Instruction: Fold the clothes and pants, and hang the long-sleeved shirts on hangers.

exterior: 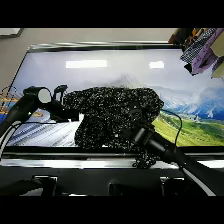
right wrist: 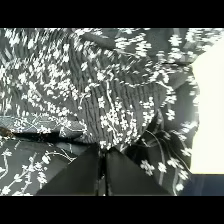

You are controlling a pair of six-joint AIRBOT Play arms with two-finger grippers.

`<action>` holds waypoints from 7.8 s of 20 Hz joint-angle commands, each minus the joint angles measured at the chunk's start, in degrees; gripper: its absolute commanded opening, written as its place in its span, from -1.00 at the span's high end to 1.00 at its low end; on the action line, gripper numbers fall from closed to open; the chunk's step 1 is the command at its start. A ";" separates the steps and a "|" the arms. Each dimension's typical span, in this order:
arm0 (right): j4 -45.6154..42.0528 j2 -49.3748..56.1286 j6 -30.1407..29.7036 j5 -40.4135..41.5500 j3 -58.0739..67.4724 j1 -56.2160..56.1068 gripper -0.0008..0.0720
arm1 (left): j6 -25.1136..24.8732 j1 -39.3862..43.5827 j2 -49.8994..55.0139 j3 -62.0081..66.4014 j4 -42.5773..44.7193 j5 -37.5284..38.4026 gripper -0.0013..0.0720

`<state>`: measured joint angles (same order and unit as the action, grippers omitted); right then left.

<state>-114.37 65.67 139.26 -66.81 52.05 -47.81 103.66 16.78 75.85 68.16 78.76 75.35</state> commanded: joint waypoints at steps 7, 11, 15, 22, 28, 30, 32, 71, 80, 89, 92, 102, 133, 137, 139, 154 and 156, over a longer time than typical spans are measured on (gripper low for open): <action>20.35 -1.03 -1.36 -2.58 4.90 11.43 0.90 | -1.64 17.00 -9.86 -6.45 3.76 -9.42 -0.56; 23.56 -1.03 -2.10 -1.95 4.87 11.56 0.90 | 4.76 29.81 -7.39 -6.40 13.94 -10.45 -0.56; 24.50 -1.03 -1.86 -0.68 4.90 11.56 0.90 | 8.85 35.82 -3.82 -6.40 14.73 -11.23 -0.56; 26.21 -1.03 -1.44 -0.52 4.90 11.56 0.90 | 13.62 36.76 2.43 -6.40 16.22 -16.98 -0.56; 26.27 -1.03 -1.44 -0.61 4.90 11.56 0.90 | 17.92 34.49 6.29 -6.40 17.75 -17.57 -0.13; 26.27 -1.03 -1.40 -0.74 4.90 11.56 0.90 | 18.10 33.38 6.19 -6.40 17.68 -18.01 0.91; 26.47 -1.03 -1.42 -0.83 4.90 11.56 0.90 | 17.64 31.80 5.44 -5.84 16.37 -17.75 0.91; 23.06 -6.56 -15.43 -27.43 34.69 13.62 0.90 | 10.69 19.74 -5.40 18.53 -1.75 7.13 0.91; 19.10 -12.85 5.92 -11.02 8.28 5.66 0.90 | 13.86 19.85 -5.27 2.71 -4.39 -0.94 0.91; 18.36 -9.31 8.35 -6.19 8.35 5.79 0.90 | 14.01 17.25 -5.73 3.17 -4.87 -0.17 -0.60; 19.28 -9.31 8.37 -6.73 8.35 5.79 0.90 | 12.11 8.74 -9.60 3.58 -3.32 1.79 -0.73; 20.72 -9.31 5.62 -6.73 8.35 5.79 0.90 | -13.60 -37.94 -17.42 3.54 7.43 5.22 -0.71; 19.56 -9.31 5.42 -6.75 8.35 5.79 0.89 | -62.55 -79.78 24.09 20.39 0.31 -9.16 -0.67; 19.30 -9.31 5.42 -7.17 8.35 5.79 0.89 | -64.28 -77.72 26.43 20.39 0.33 -8.96 -0.66; 19.08 -9.31 5.40 -8.46 8.35 5.79 0.89 | -64.28 -77.42 27.10 20.37 0.44 -8.94 -0.66; 17.64 -9.31 5.42 -9.70 8.35 5.79 0.89 | -64.28 -76.39 29.11 20.33 4.02 -7.23 -0.03; 17.64 -9.31 5.42 -9.70 8.35 5.79 0.89 | -64.28 -75.95 29.81 20.33 4.00 -6.64 -0.03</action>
<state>-96.68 56.31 144.66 -76.47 60.42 -42.00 39.40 -59.68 104.84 88.51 82.63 67.55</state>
